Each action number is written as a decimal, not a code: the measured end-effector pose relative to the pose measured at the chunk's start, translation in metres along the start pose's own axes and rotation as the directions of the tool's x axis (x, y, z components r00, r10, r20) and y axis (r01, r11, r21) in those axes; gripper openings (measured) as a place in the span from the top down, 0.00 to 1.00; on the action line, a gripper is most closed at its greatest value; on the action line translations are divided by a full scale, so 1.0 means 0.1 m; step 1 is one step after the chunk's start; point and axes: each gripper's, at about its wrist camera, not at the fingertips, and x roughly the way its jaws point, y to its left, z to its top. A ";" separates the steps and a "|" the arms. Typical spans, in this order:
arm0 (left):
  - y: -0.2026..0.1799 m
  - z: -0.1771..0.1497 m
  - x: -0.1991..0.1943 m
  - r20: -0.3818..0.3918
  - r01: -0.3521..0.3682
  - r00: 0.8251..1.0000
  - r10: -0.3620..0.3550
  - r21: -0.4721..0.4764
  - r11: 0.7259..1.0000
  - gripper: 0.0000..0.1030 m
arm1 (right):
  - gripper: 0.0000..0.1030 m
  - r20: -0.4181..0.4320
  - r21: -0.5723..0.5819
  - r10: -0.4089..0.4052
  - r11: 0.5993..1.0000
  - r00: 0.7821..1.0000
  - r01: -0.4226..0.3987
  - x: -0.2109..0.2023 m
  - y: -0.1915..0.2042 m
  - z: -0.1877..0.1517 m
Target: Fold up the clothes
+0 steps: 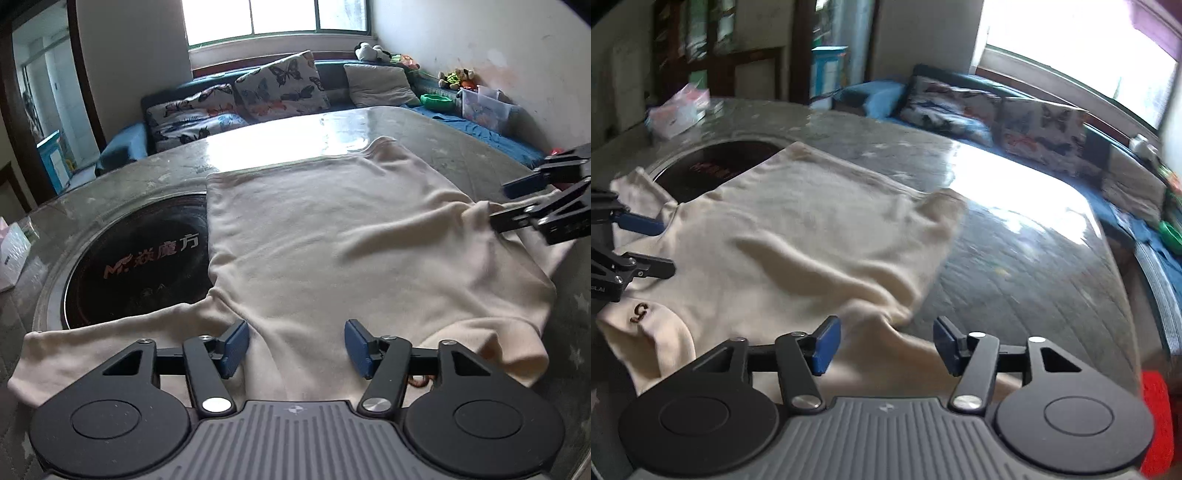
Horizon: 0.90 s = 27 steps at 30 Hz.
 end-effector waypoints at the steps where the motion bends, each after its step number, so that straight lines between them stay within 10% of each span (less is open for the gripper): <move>1: 0.00 -0.01 0.00 0.000 0.001 1.000 -0.001 -0.001 1.000 0.39 | 0.43 0.004 0.029 -0.013 0.999 1.000 0.013 -0.05 -0.06 -0.06; 14: 0.00 -0.04 -0.01 0.002 -0.017 1.000 0.017 -0.009 1.000 0.31 | 0.42 -0.063 0.340 -0.307 0.888 0.949 0.310 -0.53 -0.93 -0.89; 27: 0.01 0.01 -0.05 0.007 -0.025 1.000 0.025 -0.014 1.000 0.13 | 0.41 -0.076 0.506 -0.322 0.803 0.944 0.315 -0.51 -1.14 -1.16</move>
